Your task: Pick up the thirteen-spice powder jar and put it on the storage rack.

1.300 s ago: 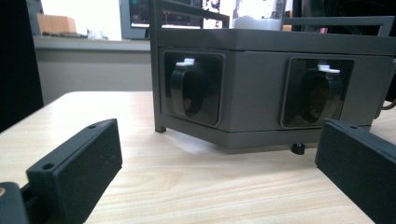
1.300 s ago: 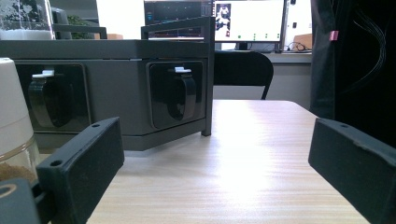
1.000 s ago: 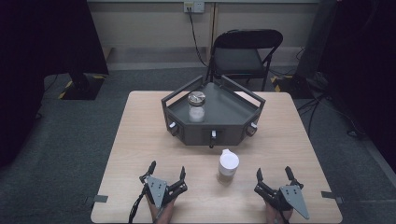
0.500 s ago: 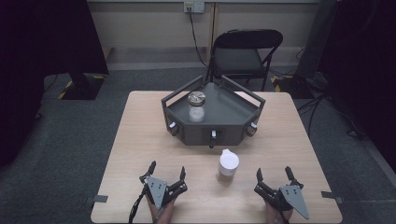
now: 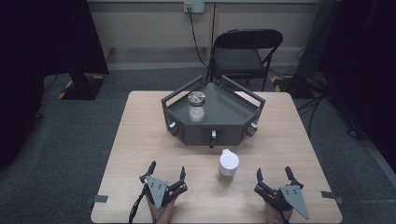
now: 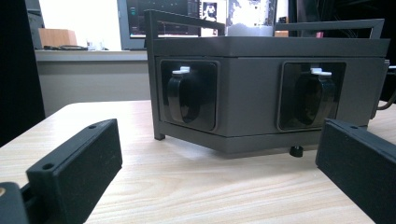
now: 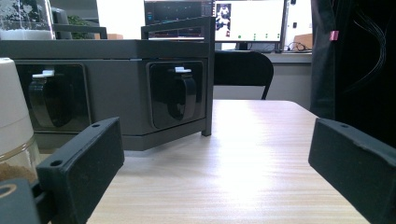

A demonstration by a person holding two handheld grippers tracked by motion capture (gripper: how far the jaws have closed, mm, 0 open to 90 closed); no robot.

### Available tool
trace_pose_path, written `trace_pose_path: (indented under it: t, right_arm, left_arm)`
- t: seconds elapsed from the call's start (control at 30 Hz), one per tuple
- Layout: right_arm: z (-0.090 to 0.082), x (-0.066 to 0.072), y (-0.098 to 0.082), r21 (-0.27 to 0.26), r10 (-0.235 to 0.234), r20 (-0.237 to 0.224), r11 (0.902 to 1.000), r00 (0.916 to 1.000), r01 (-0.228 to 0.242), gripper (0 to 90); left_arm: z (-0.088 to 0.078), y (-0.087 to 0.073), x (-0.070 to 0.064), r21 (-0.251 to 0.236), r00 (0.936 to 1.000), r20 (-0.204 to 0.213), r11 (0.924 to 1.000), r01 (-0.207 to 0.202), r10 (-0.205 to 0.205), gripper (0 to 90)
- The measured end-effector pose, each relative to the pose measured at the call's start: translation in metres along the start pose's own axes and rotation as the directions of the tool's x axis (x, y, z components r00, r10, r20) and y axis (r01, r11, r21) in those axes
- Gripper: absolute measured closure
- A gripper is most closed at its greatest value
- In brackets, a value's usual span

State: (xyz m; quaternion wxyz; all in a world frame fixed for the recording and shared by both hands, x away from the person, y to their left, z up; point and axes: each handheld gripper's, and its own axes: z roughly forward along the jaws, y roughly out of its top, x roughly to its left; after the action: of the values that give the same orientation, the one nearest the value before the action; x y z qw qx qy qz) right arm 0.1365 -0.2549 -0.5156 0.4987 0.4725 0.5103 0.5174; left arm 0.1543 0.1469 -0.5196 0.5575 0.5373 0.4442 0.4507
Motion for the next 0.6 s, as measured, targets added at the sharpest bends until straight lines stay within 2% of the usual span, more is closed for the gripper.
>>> trace_pose_path:
  t: [0.23, 0.43, 0.6]
  right_arm:
    - [0.0, 0.0, 0.0, 0.001, 0.0, -0.001, 1.0, 1.0, 0.0, 0.0]
    - [0.002, -0.001, 0.005, 0.02, -0.017, -0.025, 0.9996, 0.9995, 0.018, 0.0]
    - [0.002, 0.002, 0.019, -0.014, 0.02, -0.071, 0.9997, 0.9973, -0.021, 0.0]
  left_arm:
    - [0.0, 0.0, 0.0, 0.0, 1.0, 0.0, 1.0, 0.0, 0.0, 0.0]
    - [0.0, 0.0, 0.0, 0.0, 1.0, 0.0, 1.0, 0.0, 0.0, 0.0]
    - [0.0, 0.0, 0.0, 0.0, 1.0, 0.0, 1.0, 0.0, 0.0, 0.0]
